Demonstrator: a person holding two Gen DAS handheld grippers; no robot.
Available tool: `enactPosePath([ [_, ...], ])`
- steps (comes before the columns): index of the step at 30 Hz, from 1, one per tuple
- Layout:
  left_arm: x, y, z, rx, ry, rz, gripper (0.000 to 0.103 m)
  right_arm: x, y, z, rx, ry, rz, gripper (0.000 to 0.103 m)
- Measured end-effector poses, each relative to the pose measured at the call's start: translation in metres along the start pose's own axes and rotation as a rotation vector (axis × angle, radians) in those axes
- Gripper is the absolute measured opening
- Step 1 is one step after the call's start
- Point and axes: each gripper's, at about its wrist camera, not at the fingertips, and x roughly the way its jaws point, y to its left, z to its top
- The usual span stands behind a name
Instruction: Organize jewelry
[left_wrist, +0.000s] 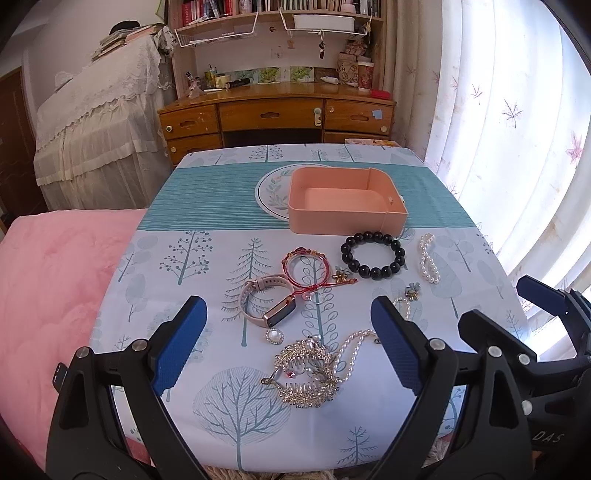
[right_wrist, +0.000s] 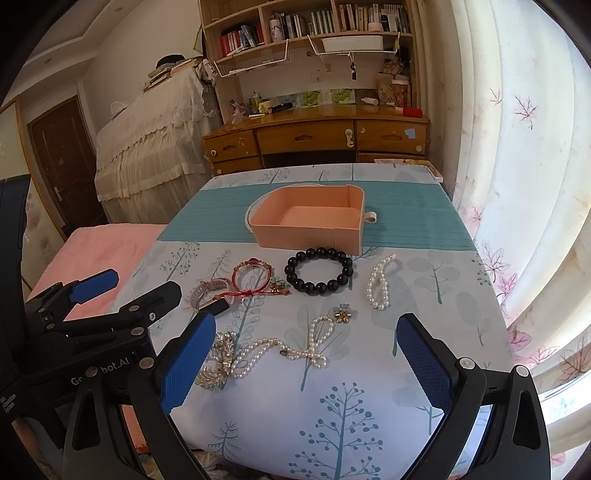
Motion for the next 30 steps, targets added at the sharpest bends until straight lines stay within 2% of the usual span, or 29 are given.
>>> enactPosePath([
  [3, 0.005, -0.001, 0.001, 0.012, 0.009, -0.004, 0.089, 0.007, -0.005, 0.001, 0.005, 0.012, 0.005, 0.1],
  [5, 0.009, -0.004, 0.003, 0.028, 0.016, -0.004, 0.089, 0.013, -0.009, 0.004, 0.004, 0.024, 0.0, 0.096],
  [7, 0.016, -0.007, 0.005, 0.041, 0.029, -0.006, 0.089, 0.018, -0.012, 0.006, 0.002, 0.044, -0.003, 0.088],
  [13, 0.044, -0.009, 0.025, 0.078, 0.075, -0.026, 0.089, 0.04, -0.031, 0.014, 0.036, 0.092, 0.005, 0.081],
  [22, 0.12, 0.008, 0.072, 0.058, 0.231, -0.099, 0.089, 0.09, -0.093, 0.04, 0.118, 0.177, -0.05, 0.078],
  [25, 0.148, 0.002, 0.08, 0.083, 0.258, -0.13, 0.089, 0.111, -0.114, 0.049, 0.133, 0.202, -0.065, 0.078],
  [28, 0.179, -0.01, 0.085, 0.111, 0.299, -0.131, 0.089, 0.138, -0.131, 0.057, 0.155, 0.241, -0.077, 0.077],
  [30, 0.199, -0.018, 0.086, 0.113, 0.338, -0.142, 0.089, 0.156, -0.137, 0.059, 0.161, 0.268, -0.088, 0.072],
])
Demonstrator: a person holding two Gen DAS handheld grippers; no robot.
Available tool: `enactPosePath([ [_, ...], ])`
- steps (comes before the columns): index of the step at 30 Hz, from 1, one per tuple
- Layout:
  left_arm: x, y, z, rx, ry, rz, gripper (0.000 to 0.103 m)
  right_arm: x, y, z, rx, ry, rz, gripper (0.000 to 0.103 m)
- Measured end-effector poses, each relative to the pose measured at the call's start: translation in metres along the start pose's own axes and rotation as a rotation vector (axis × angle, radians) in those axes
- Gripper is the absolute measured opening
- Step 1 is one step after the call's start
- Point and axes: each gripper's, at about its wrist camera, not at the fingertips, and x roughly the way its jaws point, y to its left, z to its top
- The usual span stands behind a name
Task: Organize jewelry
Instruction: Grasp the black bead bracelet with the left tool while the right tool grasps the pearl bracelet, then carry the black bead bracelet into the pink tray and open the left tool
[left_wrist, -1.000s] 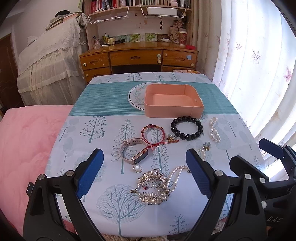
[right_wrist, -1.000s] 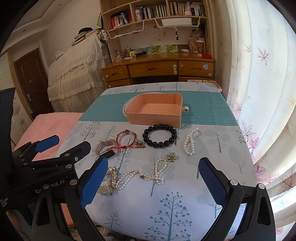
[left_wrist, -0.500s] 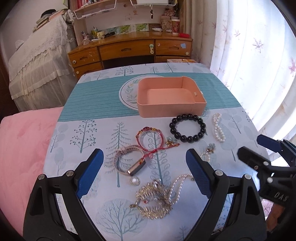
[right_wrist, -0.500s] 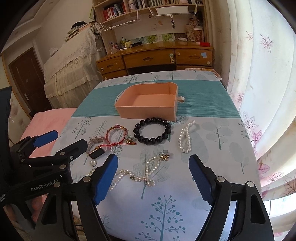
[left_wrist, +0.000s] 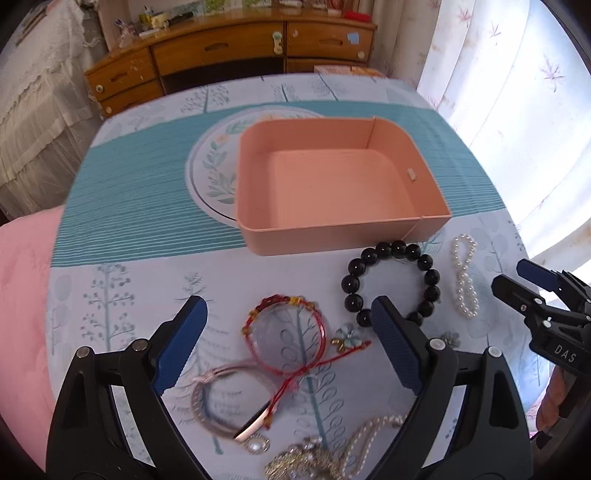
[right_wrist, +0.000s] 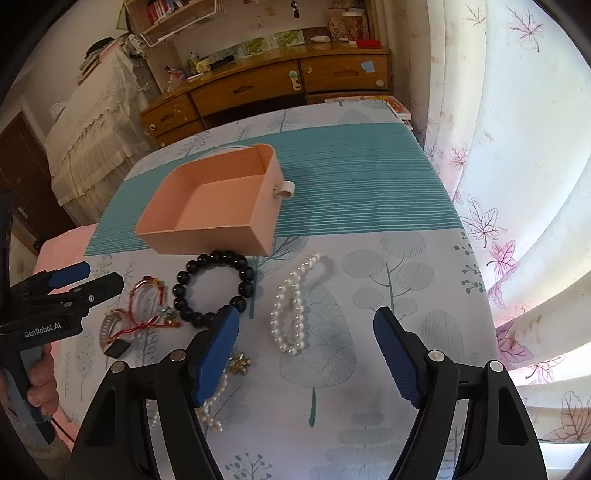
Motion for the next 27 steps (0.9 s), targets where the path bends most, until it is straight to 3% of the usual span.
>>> enactPosePath([
  [8, 0.056, -0.026, 0.022, 0.047, 0.092, -0.015, 0.083, 0.062, 0.006, 0.024, 0.014, 0.071, -0.01, 0.059],
  [11, 0.071, -0.033, 0.027, 0.056, 0.127, -0.018, 0.077, 0.078, 0.011, 0.029, -0.002, 0.062, -0.03, 0.046],
  [14, 0.079, -0.036, 0.029, 0.057, 0.174, -0.013, 0.071, 0.09, 0.014, 0.032, -0.01, 0.068, -0.029, 0.025],
  [16, 0.08, -0.039, 0.032, 0.075, 0.179, -0.008, 0.069, 0.093, 0.013, 0.033, -0.011, 0.063, -0.035, 0.019],
  [17, 0.08, -0.039, 0.034, 0.077, 0.192, -0.015, 0.065, 0.095, 0.013, 0.032, 0.0, 0.052, -0.026, 0.016],
  [19, 0.08, -0.044, 0.037, 0.095, 0.21, -0.02, 0.045, 0.095, 0.013, 0.034, 0.011, 0.059, -0.013, 0.013],
  [20, 0.077, -0.046, 0.038, 0.108, 0.217, -0.024, 0.015, 0.095, 0.013, 0.035, 0.02, 0.064, -0.008, 0.013],
  [23, 0.072, -0.054, 0.039, 0.106, 0.244, -0.047, 0.012, 0.093, 0.012, 0.036, 0.039, 0.071, 0.015, 0.011],
  [27, 0.048, -0.052, 0.043, 0.07, 0.193, -0.088, 0.012, 0.078, 0.013, 0.037, 0.049, 0.051, 0.057, 0.009],
])
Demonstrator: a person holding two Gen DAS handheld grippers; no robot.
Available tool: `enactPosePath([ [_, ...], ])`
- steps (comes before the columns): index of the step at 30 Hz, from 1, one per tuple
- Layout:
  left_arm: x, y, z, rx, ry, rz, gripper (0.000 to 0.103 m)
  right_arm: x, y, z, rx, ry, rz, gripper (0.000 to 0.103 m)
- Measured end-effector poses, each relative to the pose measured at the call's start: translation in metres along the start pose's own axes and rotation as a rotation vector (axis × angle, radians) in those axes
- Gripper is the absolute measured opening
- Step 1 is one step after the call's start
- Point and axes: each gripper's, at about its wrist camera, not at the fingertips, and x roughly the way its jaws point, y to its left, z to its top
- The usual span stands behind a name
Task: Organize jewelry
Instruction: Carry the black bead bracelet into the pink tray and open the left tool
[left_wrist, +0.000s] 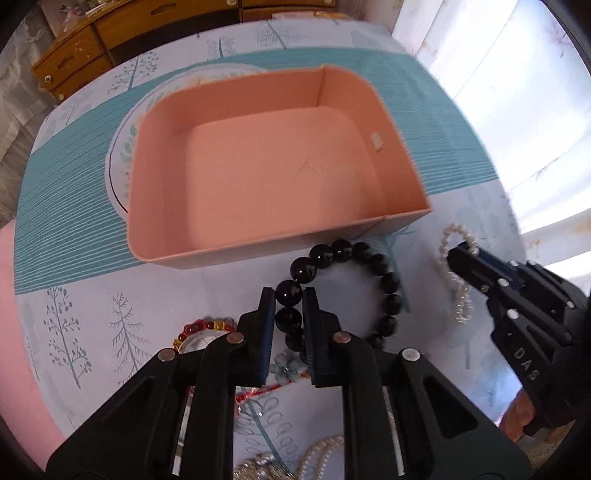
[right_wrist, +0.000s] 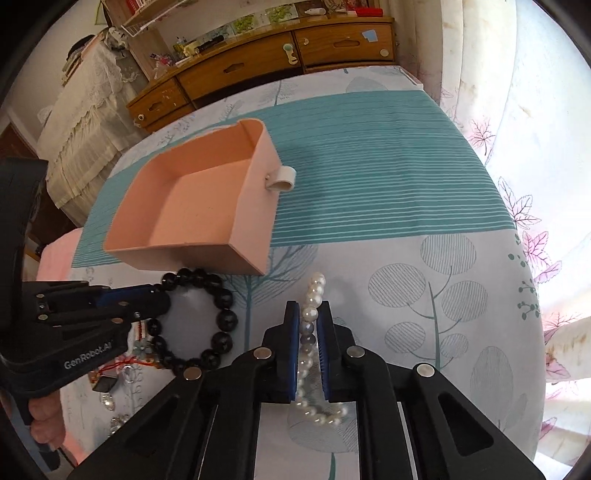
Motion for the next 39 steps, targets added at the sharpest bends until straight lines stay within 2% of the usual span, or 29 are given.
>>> enactPosePath([
  [5, -0.06, 0.004, 0.003, -0.026, -0.124, -0.037, 0.012, -0.033, 0.016, 0.007, -0.027, -0.047, 0.06, 0.009],
  [10, -0.122, 0.011, 0.01, -0.034, -0.282, 0.011, 0.012, -0.067, 0.042, 0.029, -0.066, -0.123, 0.108, 0.009],
  [14, -0.147, 0.02, 0.025, -0.054, -0.387, 0.052, 0.012, -0.088, 0.067, 0.052, -0.088, -0.183, 0.129, 0.009],
  [17, -0.151, 0.03, 0.031, -0.09, -0.413, 0.068, 0.012, -0.097, 0.079, 0.069, -0.087, -0.193, 0.157, 0.009],
  [23, -0.104, 0.048, 0.048, -0.145, -0.354, 0.062, 0.012, -0.085, 0.093, 0.093, -0.053, -0.178, 0.162, 0.009],
  [27, -0.063, 0.054, 0.057, -0.156, -0.305, 0.071, 0.012, -0.055, 0.092, 0.104, -0.04, -0.147, 0.107, 0.009],
  [33, -0.02, 0.054, 0.064, -0.104, -0.231, 0.054, 0.014, -0.026, 0.077, 0.091, -0.051, -0.084, 0.108, 0.012],
  [35, -0.012, 0.053, 0.062, -0.088, -0.206, 0.041, 0.017, -0.022, 0.07, 0.083, -0.052, -0.076, 0.11, 0.024],
  [36, -0.01, 0.052, 0.061, -0.084, -0.198, 0.032, 0.023, -0.023, 0.067, 0.078, -0.056, -0.08, 0.111, 0.035],
  [37, -0.009, 0.051, 0.059, -0.082, -0.192, 0.024, 0.028, -0.024, 0.064, 0.073, -0.061, -0.086, 0.106, 0.041],
  [39, -0.01, 0.051, 0.055, -0.086, -0.189, 0.023, 0.047, -0.026, 0.06, 0.063, -0.072, -0.079, 0.105, 0.041],
])
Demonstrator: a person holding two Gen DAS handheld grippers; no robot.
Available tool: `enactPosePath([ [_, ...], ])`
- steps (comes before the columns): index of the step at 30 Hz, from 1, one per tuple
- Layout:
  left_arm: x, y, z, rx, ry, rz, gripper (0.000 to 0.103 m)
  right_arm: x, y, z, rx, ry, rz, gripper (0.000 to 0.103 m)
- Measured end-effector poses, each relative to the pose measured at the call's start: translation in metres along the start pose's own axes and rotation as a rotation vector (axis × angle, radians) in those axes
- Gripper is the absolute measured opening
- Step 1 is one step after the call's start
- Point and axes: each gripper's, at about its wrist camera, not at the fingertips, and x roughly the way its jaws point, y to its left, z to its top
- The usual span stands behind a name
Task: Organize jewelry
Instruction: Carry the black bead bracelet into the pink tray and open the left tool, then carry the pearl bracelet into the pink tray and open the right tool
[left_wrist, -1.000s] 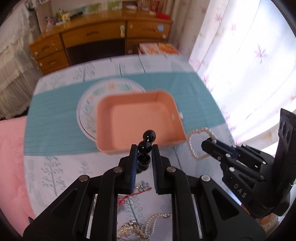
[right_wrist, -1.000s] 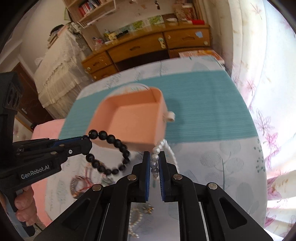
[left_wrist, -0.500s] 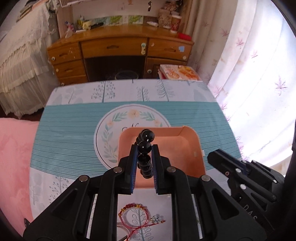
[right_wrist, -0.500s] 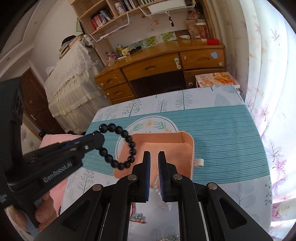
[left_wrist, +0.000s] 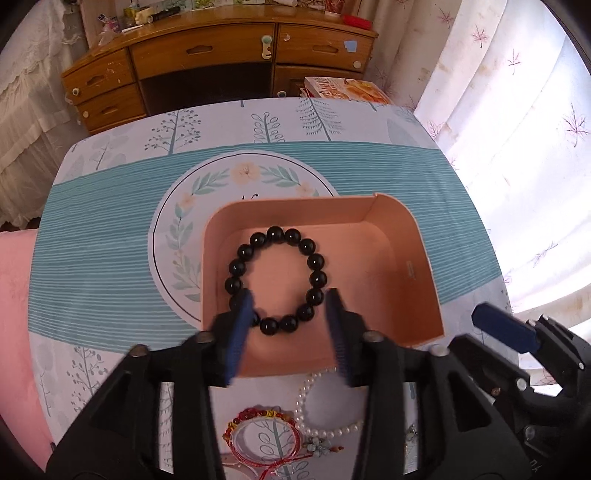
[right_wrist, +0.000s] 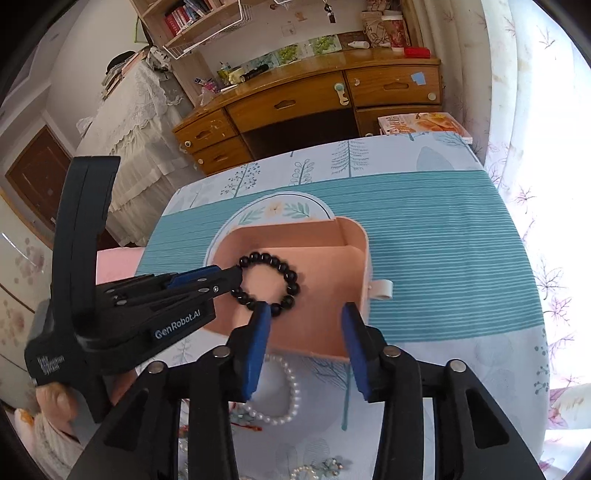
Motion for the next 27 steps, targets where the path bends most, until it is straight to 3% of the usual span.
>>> enactPosePath([
  [4, -0.015, 0.002, -0.014, -0.001, -0.025, 0.016, 0.048, -0.004, -0.003, -0.021, -0.013, 0.042, 0.044, 0.041],
  [15, -0.085, 0.028, -0.081, -0.086, -0.173, 0.118, 0.048, 0.021, 0.021, -0.062, -0.083, 0.14, 0.052, 0.041],
  [22, -0.083, 0.054, -0.115, -0.169, -0.128, 0.138, 0.048, 0.05, 0.055, -0.066, -0.124, 0.21, 0.1, 0.037],
  [27, -0.077, 0.07, -0.121, -0.215, -0.109, 0.138, 0.048, 0.081, 0.06, -0.055, 0.017, 0.278, 0.123, 0.034],
])
